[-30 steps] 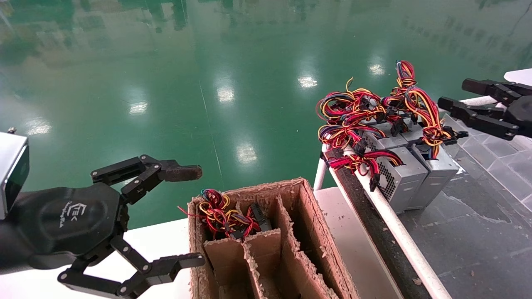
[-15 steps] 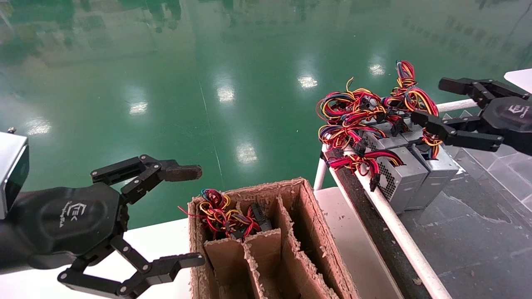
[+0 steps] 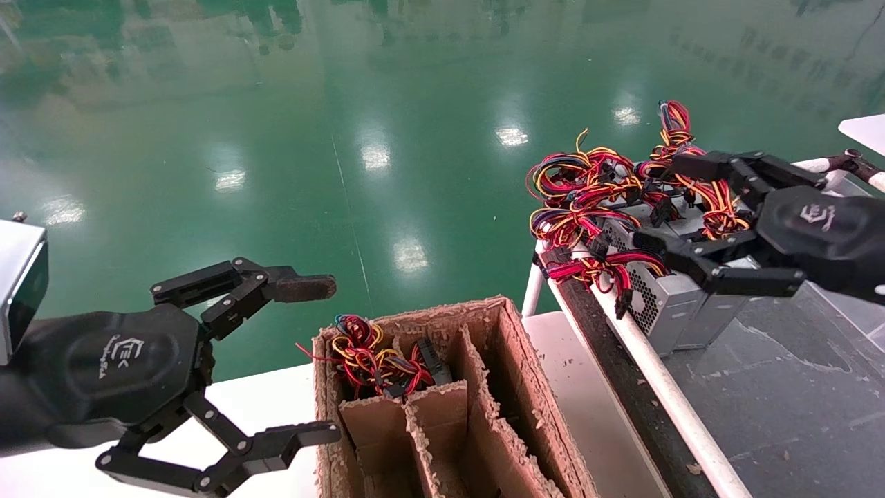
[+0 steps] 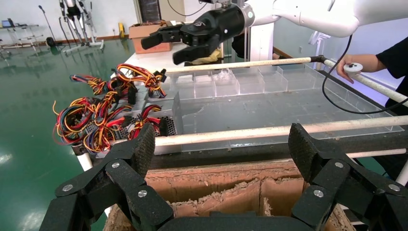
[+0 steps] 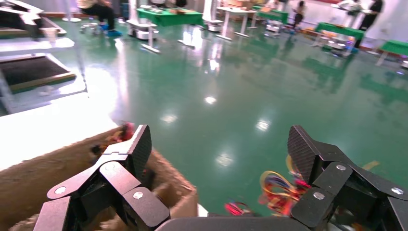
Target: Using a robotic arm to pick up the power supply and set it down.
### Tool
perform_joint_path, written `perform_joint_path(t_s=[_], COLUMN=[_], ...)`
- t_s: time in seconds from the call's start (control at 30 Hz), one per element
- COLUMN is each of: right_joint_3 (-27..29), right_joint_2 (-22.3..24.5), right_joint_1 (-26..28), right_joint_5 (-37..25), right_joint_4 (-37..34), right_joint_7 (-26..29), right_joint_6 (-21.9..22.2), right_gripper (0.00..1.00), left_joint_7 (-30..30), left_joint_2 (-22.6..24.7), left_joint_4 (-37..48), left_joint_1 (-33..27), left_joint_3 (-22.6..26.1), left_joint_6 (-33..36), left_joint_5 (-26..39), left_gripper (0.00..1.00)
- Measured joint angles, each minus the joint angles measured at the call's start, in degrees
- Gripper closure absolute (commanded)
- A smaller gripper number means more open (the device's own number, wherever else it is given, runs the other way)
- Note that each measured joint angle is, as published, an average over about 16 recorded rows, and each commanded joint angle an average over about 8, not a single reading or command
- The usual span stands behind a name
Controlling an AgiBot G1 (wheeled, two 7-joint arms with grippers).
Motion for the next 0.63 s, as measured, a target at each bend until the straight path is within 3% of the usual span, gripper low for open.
perform_joint_path(t_s=[0.4, 0.63], right_joint_3=[1.48, 1.92], right_joint_2=[0.88, 1.14], right_joint_1=[-6.82, -8.83], right_joint_5=[3.68, 4.76], right_joint_4=[13.56, 17.55], right_joint_7=[4.95, 6.4], right_joint_6=[-0.58, -0.75], right_gripper=[0.0, 0.0], left_joint_7=[0.0, 0.0], left_joint_2=[0.0, 0.0], left_joint_4=[0.0, 0.0], left_joint_1=[0.0, 0.0], left_joint_3=[0.0, 0.01], left_joint_6=[0.0, 0.0], left_joint_5=[0.0, 0.0], left_gripper=[0.0, 0.0])
